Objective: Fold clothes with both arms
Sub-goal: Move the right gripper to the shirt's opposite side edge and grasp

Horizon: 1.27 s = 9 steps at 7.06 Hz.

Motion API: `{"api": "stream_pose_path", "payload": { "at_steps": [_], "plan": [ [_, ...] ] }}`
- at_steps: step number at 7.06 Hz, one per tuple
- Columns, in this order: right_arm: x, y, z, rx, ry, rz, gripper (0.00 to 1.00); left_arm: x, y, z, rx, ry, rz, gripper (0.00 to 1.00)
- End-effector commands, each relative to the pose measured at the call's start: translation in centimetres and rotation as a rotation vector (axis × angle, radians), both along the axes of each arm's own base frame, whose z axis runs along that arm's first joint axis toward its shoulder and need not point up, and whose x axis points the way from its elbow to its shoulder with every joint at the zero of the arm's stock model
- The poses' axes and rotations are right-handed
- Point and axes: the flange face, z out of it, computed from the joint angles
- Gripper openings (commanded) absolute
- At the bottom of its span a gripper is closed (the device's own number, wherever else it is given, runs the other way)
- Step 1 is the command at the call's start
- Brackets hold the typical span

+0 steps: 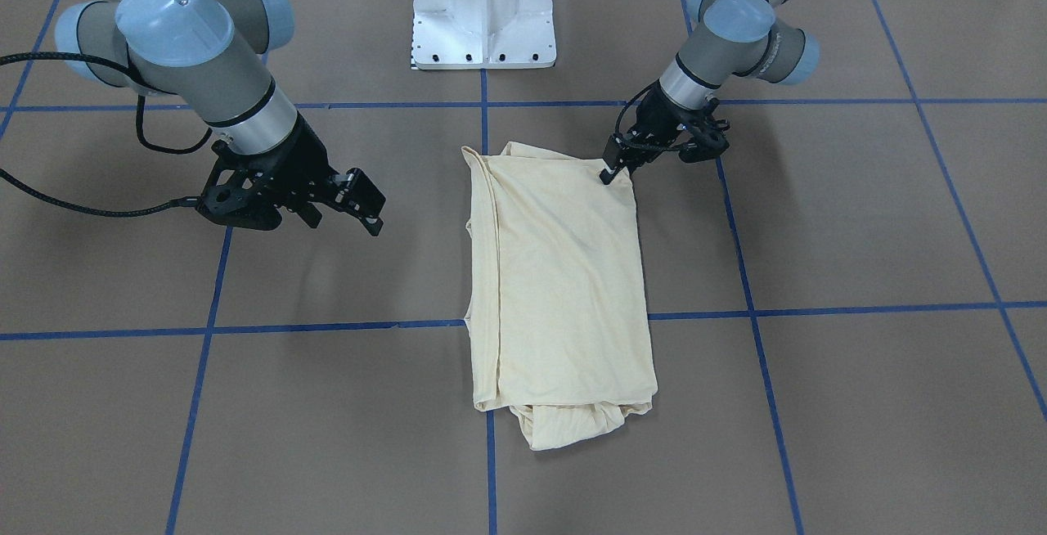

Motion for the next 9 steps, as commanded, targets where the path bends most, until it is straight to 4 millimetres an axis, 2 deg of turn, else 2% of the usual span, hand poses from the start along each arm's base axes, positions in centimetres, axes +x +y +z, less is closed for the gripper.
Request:
{"api": "stream_pose_path", "payload": {
  "at_steps": [1, 3, 4, 6, 7, 9],
  "plan": [
    [-2.4, 1.7, -0.2, -0.017, 0.031, -0.027, 1.00, -0.5, 0.2, -0.9, 0.008, 0.018, 0.002, 0.00],
    [-6.5, 4.3, -0.9, -0.013, 0.103, -0.005, 1.00, -0.7, 0.3, -1.5, 0.012, 0.028, 0.002, 0.00],
    [-8.6, 5.7, -2.0, -0.040, 0.089, -0.004, 1.00, -0.6, 0.3, -1.7, 0.014, 0.031, 0.002, 0.00],
    [-15.1, 5.1, -5.4, -0.122, 0.141, 0.045, 1.00, -0.7, 0.3, -1.6, 0.012, 0.030, 0.000, 0.00],
    [-16.8, 6.4, -6.6, -0.114, 0.161, 0.038, 1.00, -0.8, 0.2, -1.5, 0.013, 0.029, -0.001, 0.00],
    [-19.0, 9.3, -6.8, -0.146, 0.158, 0.020, 1.00, -0.8, 0.3, -1.4, 0.012, 0.027, 0.001, 0.00]
  ]
}}
